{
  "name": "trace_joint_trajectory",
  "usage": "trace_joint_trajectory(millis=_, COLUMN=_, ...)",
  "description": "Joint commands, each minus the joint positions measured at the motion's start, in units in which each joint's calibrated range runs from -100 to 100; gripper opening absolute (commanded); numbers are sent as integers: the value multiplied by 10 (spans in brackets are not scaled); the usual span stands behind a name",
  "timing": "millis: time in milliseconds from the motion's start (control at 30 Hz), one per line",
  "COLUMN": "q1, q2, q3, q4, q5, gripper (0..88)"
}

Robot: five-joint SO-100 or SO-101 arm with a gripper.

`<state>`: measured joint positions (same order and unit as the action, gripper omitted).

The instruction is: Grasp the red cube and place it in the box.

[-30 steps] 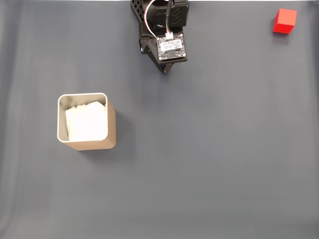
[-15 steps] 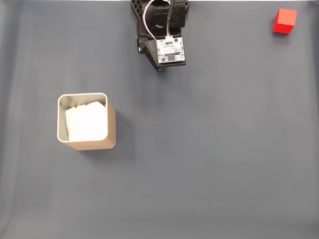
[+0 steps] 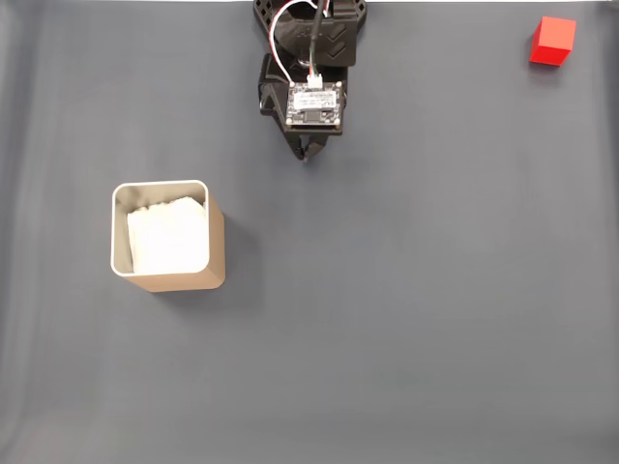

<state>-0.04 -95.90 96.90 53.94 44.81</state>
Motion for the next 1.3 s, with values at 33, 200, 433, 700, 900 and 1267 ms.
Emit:
trace_joint_trajectory(millis=33, q1=6, q2=44, q3=-62, q4=-33, q5=-5, gripper=2)
trace_joint_trajectory(millis=200, q1=3, q2=123, q3=-142, q4=-47, q5=-13, gripper=2)
trace_joint_trajectory(millis=433, q1=1, q2=223, q3=-257, q4=-47, q5=-21, gripper=2)
trace_joint_trajectory(millis=700, q1=-14, q2=301, q3=-370, q4=-31, q5=-22, gripper=2)
trace_joint_trajectory(millis=900, q1=-44, q2=335, q3=-442, q4=17, q5=-13, gripper=5)
trace_joint_trajectory(millis=1267, q1=-126, q2=374, q3=-549, q4=132, q5=-4, gripper=8)
